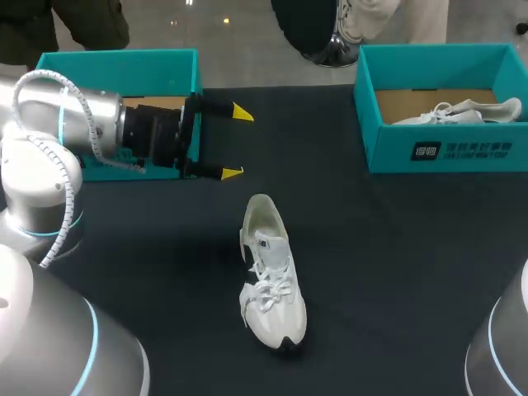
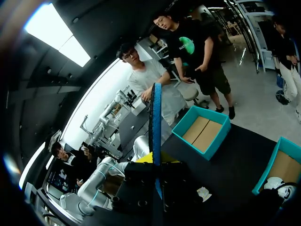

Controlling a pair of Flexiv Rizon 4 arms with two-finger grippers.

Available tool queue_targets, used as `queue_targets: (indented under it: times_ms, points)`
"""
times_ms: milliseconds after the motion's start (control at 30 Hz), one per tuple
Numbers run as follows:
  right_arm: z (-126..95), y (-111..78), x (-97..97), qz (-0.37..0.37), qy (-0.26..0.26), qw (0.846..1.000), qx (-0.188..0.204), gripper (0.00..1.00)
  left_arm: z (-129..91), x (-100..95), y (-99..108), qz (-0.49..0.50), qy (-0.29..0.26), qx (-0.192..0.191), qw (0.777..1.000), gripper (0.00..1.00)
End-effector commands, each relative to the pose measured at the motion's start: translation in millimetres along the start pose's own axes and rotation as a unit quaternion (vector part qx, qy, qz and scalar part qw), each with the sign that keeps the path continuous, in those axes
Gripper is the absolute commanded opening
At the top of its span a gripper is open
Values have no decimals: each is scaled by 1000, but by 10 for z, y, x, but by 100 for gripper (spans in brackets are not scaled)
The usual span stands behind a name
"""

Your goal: Take the shoe out of the shoebox, open the shoe tongue, remove and reinsert the insole, then place the shoe into the shoebox

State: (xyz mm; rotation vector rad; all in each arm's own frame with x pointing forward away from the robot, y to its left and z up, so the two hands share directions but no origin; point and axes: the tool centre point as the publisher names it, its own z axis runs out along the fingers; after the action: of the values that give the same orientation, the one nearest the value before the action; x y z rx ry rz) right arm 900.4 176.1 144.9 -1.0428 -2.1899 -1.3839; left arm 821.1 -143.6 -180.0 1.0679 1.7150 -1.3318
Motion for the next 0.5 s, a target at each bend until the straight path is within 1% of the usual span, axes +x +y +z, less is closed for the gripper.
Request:
queue_targets:
  times_ms: [33, 200, 333, 500]
  points:
    - [2, 6, -1, 1, -1, 1000, 1, 0, 0, 21, 37, 20, -43, 13, 999, 100]
    - [2, 6, -1, 1, -1, 1000, 1, 0, 23, -116, -10, 58, -68, 16, 996, 100]
    - [2, 6, -1, 1, -1, 1000, 1, 0, 34, -280, -47, 91, -92, 16, 991, 100]
    - [2, 6, -1, 1, -1, 1000, 1, 0, 80, -480, -30, 122, -106, 19, 987, 100]
